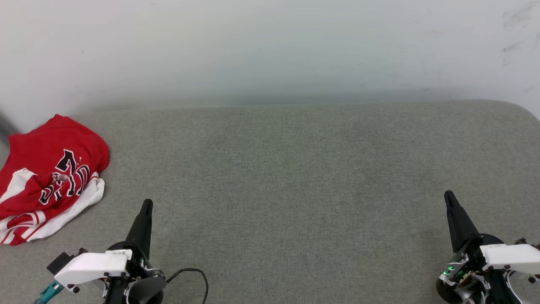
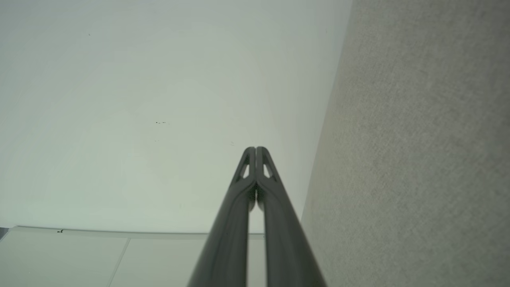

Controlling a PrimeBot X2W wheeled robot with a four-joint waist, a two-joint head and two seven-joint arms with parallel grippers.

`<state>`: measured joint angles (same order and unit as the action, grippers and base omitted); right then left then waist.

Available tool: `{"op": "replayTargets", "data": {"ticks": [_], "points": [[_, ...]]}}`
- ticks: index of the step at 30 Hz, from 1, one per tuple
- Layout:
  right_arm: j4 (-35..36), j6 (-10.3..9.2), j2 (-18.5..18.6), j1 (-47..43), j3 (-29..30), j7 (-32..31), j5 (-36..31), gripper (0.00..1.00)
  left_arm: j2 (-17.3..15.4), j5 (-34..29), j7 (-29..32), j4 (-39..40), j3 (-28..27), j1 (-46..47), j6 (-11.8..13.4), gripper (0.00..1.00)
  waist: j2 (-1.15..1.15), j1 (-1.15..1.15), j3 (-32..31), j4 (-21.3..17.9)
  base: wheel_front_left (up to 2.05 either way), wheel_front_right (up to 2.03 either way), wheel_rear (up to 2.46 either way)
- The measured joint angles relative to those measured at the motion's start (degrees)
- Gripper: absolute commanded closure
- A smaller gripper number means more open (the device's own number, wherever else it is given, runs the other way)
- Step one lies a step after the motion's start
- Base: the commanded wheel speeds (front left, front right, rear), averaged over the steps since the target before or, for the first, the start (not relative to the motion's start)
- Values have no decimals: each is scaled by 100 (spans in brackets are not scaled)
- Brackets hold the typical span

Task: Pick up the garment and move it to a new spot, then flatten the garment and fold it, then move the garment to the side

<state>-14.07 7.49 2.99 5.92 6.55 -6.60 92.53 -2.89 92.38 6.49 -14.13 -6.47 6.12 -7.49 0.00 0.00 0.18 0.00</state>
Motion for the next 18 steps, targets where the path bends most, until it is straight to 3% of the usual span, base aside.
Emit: {"op": "replayTargets", "data": {"ticks": [18], "points": [[0, 0, 0, 0, 1, 0, 0, 100, 0, 0, 0, 0, -2, 0, 0, 100, 0, 0, 0, 0, 0, 0, 0]]}}
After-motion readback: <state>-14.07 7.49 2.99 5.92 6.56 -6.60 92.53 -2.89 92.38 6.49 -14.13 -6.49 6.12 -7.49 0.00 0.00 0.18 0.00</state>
